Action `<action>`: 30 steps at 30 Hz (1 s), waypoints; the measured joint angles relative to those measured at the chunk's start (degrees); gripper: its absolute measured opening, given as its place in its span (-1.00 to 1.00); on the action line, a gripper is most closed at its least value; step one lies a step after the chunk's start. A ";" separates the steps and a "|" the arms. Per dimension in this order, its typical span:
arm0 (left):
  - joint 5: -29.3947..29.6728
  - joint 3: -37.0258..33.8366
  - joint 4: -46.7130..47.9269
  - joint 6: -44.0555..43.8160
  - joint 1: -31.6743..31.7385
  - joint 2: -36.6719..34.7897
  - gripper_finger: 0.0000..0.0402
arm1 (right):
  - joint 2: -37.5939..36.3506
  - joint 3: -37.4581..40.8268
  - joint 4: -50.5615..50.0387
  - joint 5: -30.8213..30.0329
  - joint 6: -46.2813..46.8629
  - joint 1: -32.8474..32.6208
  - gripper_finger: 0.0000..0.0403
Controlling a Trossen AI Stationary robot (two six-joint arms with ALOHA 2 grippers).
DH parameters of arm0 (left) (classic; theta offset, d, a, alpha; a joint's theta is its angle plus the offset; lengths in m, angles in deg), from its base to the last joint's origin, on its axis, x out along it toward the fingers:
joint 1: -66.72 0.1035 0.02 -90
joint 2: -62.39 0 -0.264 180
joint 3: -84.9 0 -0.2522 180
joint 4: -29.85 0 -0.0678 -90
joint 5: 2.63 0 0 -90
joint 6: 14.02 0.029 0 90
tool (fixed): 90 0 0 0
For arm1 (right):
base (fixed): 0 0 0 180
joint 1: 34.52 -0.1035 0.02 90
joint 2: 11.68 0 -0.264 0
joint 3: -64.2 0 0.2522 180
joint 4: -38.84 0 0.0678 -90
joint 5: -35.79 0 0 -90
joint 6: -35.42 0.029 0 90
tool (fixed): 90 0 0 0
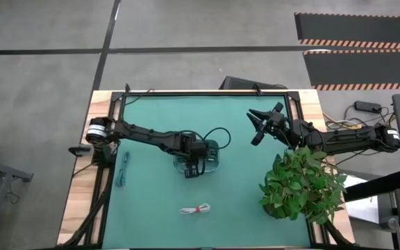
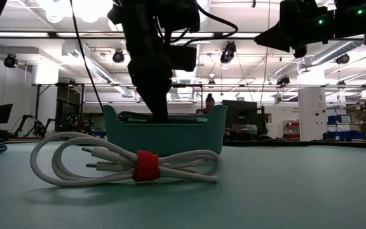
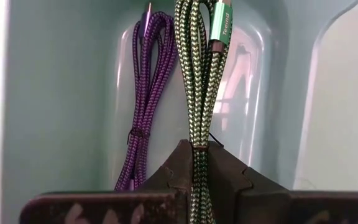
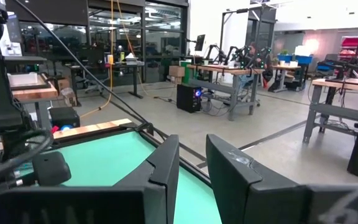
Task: Pick and place USB-C Cables
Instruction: Put the green charger cable into the green bin
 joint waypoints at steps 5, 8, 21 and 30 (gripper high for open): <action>0.02 0.00 -0.06 0.04 0.27 0.93 -0.94 | 0.00 0.00 -0.04 0.00 0.00 0.00 -0.64; 0.02 0.00 -0.05 0.04 0.37 1.31 -0.94 | 0.00 0.00 -0.13 0.00 0.00 0.00 -0.64; 0.02 -0.24 -0.38 -0.07 0.37 1.44 -0.94 | 0.00 0.00 -0.19 0.01 0.00 0.00 -0.64; 0.00 -3.04 -3.46 -1.50 0.37 1.48 -0.85 | 0.00 0.00 -0.19 0.00 0.00 0.00 -0.64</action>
